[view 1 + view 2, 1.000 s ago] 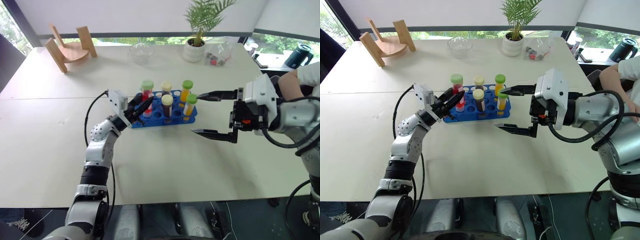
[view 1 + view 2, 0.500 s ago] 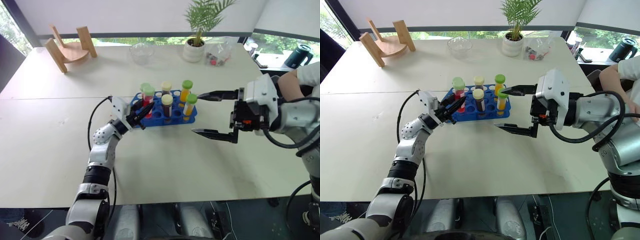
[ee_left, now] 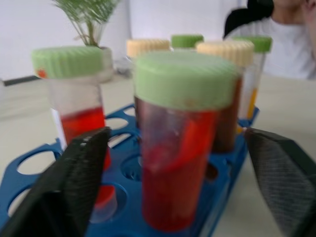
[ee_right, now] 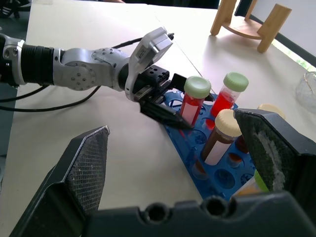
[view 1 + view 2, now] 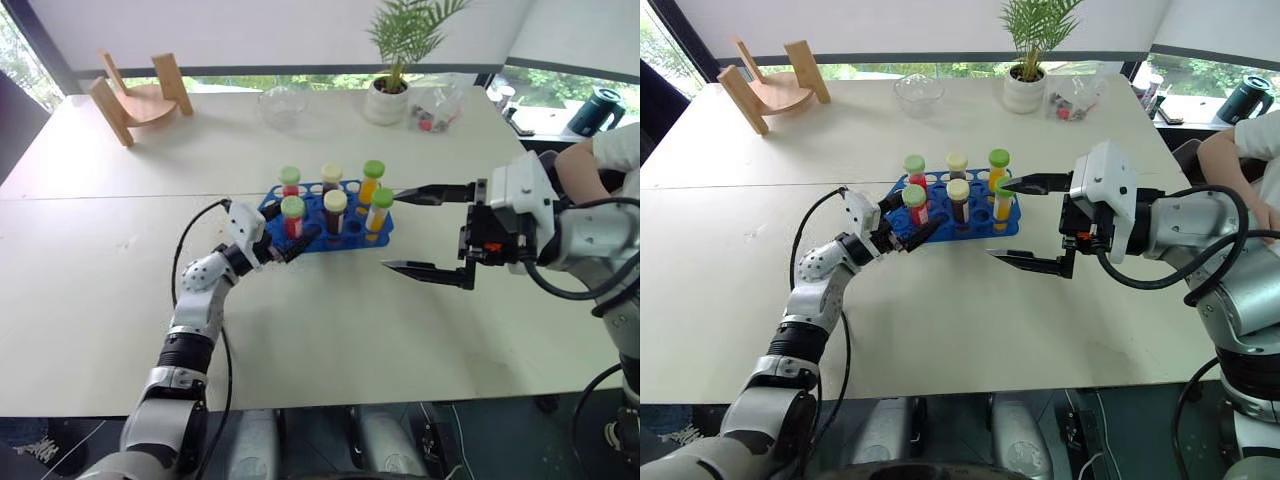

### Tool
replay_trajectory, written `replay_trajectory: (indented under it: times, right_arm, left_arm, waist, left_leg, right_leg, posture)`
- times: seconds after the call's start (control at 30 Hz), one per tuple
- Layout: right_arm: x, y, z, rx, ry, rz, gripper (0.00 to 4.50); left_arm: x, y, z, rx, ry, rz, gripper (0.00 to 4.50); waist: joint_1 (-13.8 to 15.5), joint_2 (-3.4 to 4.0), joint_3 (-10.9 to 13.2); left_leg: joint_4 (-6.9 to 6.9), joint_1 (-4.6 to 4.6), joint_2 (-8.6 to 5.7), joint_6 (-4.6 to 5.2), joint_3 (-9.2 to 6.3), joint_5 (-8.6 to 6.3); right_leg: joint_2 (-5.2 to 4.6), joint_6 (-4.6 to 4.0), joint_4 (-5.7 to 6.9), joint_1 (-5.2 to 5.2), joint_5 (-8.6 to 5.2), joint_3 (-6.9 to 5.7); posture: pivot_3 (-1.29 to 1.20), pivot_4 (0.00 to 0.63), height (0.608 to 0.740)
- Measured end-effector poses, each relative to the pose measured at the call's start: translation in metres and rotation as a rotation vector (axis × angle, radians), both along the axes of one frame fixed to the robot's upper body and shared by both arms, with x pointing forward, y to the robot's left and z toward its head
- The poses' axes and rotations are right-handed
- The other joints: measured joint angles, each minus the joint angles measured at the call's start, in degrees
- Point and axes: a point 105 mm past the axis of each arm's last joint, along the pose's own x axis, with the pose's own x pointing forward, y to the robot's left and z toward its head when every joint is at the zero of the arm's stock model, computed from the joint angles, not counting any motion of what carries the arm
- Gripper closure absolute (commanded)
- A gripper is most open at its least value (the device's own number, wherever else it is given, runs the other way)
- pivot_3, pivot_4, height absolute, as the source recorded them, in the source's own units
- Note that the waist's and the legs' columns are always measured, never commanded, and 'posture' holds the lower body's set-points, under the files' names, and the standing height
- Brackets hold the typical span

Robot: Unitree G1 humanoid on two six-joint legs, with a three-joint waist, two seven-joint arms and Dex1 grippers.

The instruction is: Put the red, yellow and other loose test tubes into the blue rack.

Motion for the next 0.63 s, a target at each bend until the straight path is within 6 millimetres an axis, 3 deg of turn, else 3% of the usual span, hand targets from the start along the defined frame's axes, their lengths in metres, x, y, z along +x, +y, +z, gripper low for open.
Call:
replay_trajectory:
  times: [0.07, 0.17, 0.27, 0.4, 0.63]
  right_arm:
    - [0.0, -0.001, -0.002, -0.001, 0.006, -0.004, 0.0]
    - [0.001, -0.005, -0.008, 0.001, 0.035, -0.023, 0.0]
    - [0.004, -0.013, -0.011, 0.012, 0.062, -0.062, 0.0]
    - [0.009, -0.025, -0.016, 0.026, 0.099, -0.113, 0.0]
    - [0.016, -0.033, -0.021, 0.034, 0.126, -0.149, 0.0]
  left_arm:
    - [-0.004, 0.013, 0.004, 0.081, -0.003, -0.002, 0.03]
    - [-0.012, 0.042, 0.036, 0.185, -0.026, 0.018, 0.03]
    - [-0.036, 0.067, 0.064, 0.239, 0.018, 0.009, 0.03]
    - [-0.081, 0.092, 0.056, 0.322, 0.221, -0.04, 0.03]
    - [-0.122, 0.097, 0.064, 0.33, 0.337, -0.089, 0.03]
  waist:
    - [-0.12, -0.01, 0.01]
    - [-0.08, -0.02, 0.02]
    - [-0.23, 0.02, 0.01]
    - [-0.46, 0.01, 0.04]
    - [-0.15, 0.02, 0.06]
  left_leg:
    - [-0.03, -0.01, 0.04, 0.0, -0.01, 0.0]
    - [-0.08, -0.02, 0.06, 0.0, -0.02, 0.0]
    - [-0.11, -0.01, 0.06, 0.01, 0.03, -0.01]
    - [-0.17, 0.0, 0.09, 0.02, 0.03, -0.02]
    - [-0.1, 0.01, 0.08, 0.01, 0.13, -0.01]
  right_leg:
    - [0.03, -0.01, 0.0, -0.02, 0.0, 0.0]
    - [0.01, -0.02, 0.02, -0.06, -0.01, -0.04]
    - [-0.05, -0.01, 0.0, -0.05, -0.02, -0.02]
    - [-0.05, -0.2, -0.01, -0.08, -0.12, -0.03]
    - [-0.09, -0.34, -0.09, -0.07, -0.2, 0.01]
  posture:
    - [0.0, 0.15, 0.74]
    - [0.0, 0.15, 0.74]
    - [0.0, 0.15, 0.74]
    - [0.0, 0.15, 0.74]
    - [0.0, 0.15, 0.74]
